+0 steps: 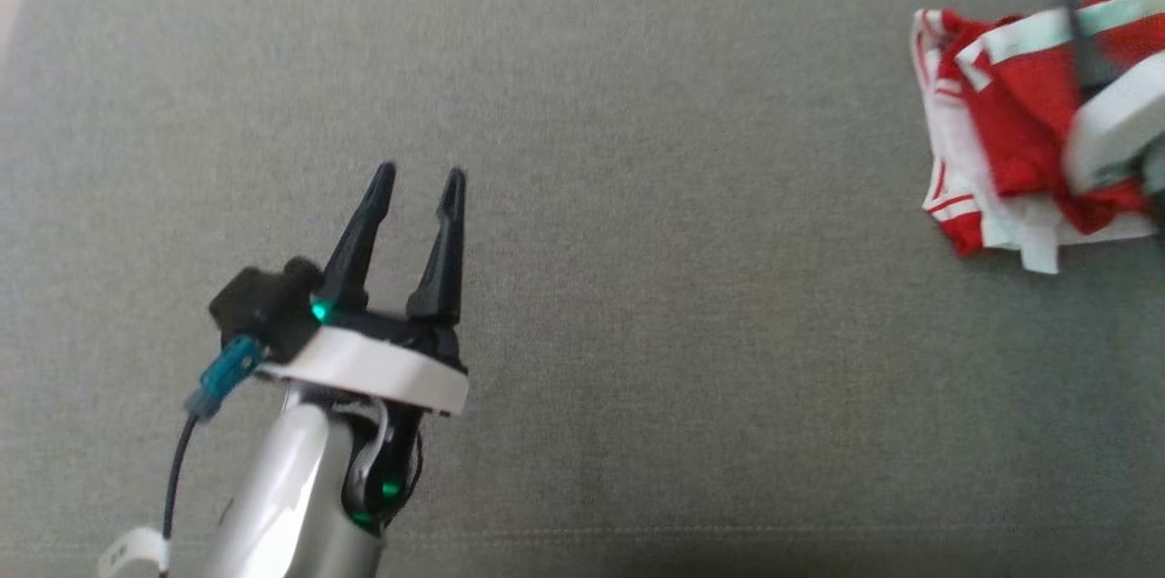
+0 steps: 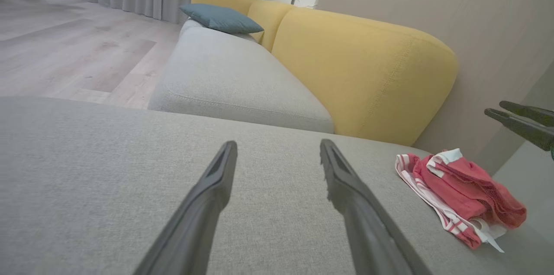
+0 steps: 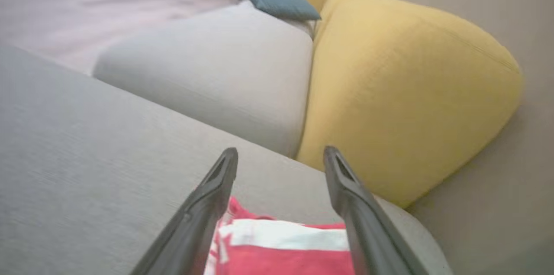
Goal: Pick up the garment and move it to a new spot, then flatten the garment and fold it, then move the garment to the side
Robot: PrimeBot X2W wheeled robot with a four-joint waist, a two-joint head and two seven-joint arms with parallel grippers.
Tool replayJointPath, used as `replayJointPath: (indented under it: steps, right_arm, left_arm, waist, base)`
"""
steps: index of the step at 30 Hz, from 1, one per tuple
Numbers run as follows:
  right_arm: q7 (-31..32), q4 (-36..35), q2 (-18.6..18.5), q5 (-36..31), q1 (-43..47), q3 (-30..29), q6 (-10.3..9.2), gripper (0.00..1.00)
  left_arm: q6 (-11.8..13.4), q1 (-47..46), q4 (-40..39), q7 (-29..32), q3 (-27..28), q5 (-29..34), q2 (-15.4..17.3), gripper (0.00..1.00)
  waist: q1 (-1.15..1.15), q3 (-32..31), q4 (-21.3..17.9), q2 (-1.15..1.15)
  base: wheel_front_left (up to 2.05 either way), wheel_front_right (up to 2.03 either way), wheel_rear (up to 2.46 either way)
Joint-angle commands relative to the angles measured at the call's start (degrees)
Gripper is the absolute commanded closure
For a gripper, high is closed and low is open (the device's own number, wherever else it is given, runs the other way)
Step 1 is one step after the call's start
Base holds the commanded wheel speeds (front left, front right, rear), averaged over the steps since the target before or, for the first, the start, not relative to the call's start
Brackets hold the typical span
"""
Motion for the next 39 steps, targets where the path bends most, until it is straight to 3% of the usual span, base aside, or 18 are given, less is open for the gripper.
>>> replayJointPath:
  steps: [1, 2, 14, 17, 24, 39]
  right_arm:
    - [-3.0, -3.2, 2.2, 1.2, 1.9, 0.0, -0.04, 0.0]
    - [-3.0, -3.2, 2.2, 1.2, 1.9, 0.0, -0.04, 0.0]
    - [-18.4, -6.7, 20.5, 1.9, 18.3, -5.1, -0.04, 0.0]
    - [-21.2, -7.0, 23.2, 1.1, 22.3, -7.0, -0.04, 0.0]
    - [-23.9, -8.4, 24.8, 1.4, 31.3, -7.3, -0.04, 0.0]
    - [-24.2, -12.4, 24.9, 4.1, 35.2, -7.4, -0.04, 0.0]
  left_arm:
    - [0.3, 0.1, -2.0, -0.3, 2.9, 0.8, 0.5, 0.0]
    - [0.3, 0.1, -2.0, -0.3, 2.9, 0.8, 0.5, 0.0]
    - [0.4, 5.9, -2.5, -0.3, 5.3, 1.9, 0.5, 0.0]
    - [0.7, 7.8, -3.0, -0.3, 5.9, 1.8, 0.5, 0.0]
    - [0.7, 11.9, -3.1, -0.3, 7.1, 2.6, 0.5, 0.0]
    - [2.7, 13.8, -5.4, -0.3, 7.6, 4.6, 0.5, 0.0]
  waist:
    - [0.0, -3.1, -0.5, 0.0]
    - [0.0, -3.1, -0.5, 0.0]
    - [0.0, -11.3, -0.8, 0.0]
    - [0.0, -12.9, -1.1, 0.0]
    - [0.0, -14.8, -1.1, 0.0]
    - [0.0, -15.4, -1.2, 0.0]
  base:
    - [0.0, 0.0, 0.0]
    - [0.0, 0.0, 0.0]
    - [0.0, 0.0, 0.0]
    - [0.0, 0.0, 0.0]
    - [0.0, 0.0, 0.0]
    - [0.0, 0.0, 0.0]
